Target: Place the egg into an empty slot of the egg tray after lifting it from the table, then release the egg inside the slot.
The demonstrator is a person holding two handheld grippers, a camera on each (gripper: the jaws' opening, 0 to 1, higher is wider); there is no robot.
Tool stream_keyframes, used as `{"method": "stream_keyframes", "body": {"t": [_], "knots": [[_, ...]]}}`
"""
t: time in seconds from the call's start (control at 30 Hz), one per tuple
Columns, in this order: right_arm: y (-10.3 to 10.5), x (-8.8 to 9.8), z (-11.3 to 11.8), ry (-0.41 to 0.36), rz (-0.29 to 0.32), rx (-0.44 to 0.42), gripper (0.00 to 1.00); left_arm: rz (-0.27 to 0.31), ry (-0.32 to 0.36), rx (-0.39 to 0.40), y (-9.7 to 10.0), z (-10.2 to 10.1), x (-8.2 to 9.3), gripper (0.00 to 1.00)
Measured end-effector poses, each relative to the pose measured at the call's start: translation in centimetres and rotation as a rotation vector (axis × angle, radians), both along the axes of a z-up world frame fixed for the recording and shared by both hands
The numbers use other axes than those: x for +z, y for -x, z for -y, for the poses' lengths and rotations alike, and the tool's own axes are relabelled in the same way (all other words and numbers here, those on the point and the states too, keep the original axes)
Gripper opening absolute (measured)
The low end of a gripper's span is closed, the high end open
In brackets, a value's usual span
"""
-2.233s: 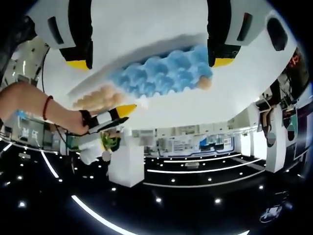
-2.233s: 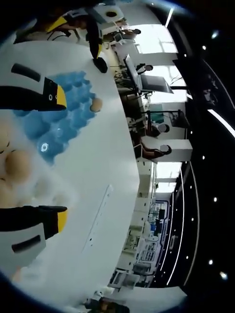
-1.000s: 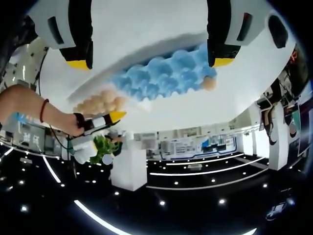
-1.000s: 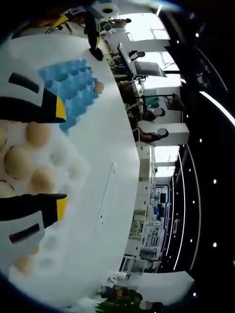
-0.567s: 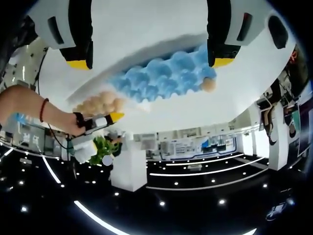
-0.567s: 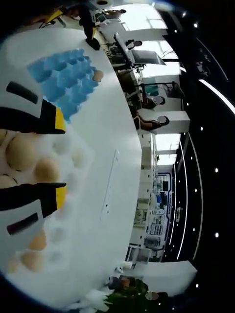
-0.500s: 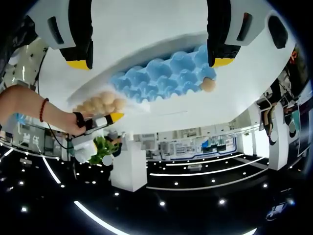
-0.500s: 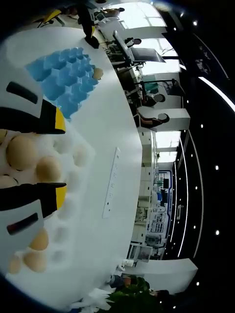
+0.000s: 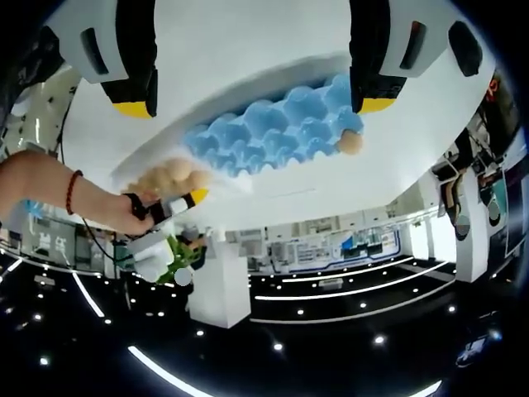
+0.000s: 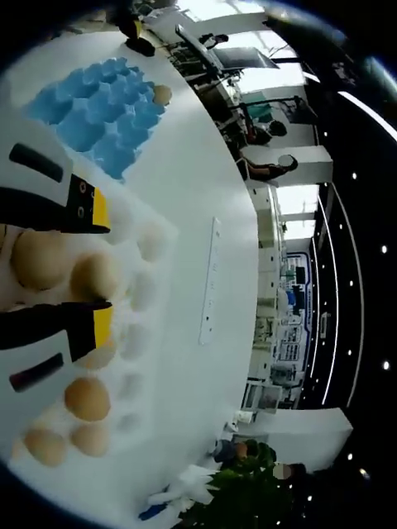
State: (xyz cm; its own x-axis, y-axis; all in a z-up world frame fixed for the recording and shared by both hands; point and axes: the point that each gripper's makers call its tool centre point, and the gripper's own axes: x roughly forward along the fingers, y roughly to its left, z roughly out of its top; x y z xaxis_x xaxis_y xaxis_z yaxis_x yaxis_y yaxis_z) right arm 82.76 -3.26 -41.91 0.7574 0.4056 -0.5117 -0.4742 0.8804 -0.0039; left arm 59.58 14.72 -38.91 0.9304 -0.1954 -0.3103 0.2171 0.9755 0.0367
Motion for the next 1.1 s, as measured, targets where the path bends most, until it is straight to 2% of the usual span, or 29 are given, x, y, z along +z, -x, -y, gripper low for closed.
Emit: {"method": "stream_keyframes", "body": {"t": [0.1, 0.2, 0.3, 0.37, 0.47, 0.67, 0.77, 0.83, 1.1], "knots": [[-0.4, -0.3, 0.3, 0.049, 0.02, -0.06, 0.32, 0.001, -0.002, 0.0, 0.0, 0.0, 0.0, 0.98], [-0.5, -0.5, 0.2, -0.025, -0.003, -0.137, 0.31, -0.005, -0.011, 0.001, 0.1, -0.1, -0.1, 0.98], [-0.4, -0.7, 0.1, 0.023, 0.021, -0.144, 0.31, -0.006, -0.016, 0.002, 0.3, -0.4, -0.1, 0.98], [-0.4, -0.7, 0.2, -0.008, 0.008, -0.183, 0.31, -0.007, -0.015, 0.005, 0.3, -0.5, -0.1, 0.98], [-0.1, -0.7, 0.3, -0.005, 0.009, -0.219, 0.31, -0.01, -0.017, 0.009, 0.3, -0.7, -0.2, 0.98], [0.5, -0.7, 0.5, -0.002, 0.03, -0.244, 0.3, -0.013, -0.018, 0.003, 0.2, -0.5, -0.4, 0.97], [0.6, -0.6, 0.8, 0.01, 0.041, -0.245, 0.26, -0.01, -0.015, 0.0, 0.3, -0.5, -0.3, 0.97], [0.6, -0.6, 1.0, -0.021, 0.031, -0.252, 0.26, -0.012, -0.016, -0.002, 0.4, -0.5, -0.4, 0.97], [0.3, -0.7, 1.0, -0.028, 0.023, -0.243, 0.26, -0.011, -0.025, 0.007, 1.0, -0.6, -0.2, 0.97]]}}
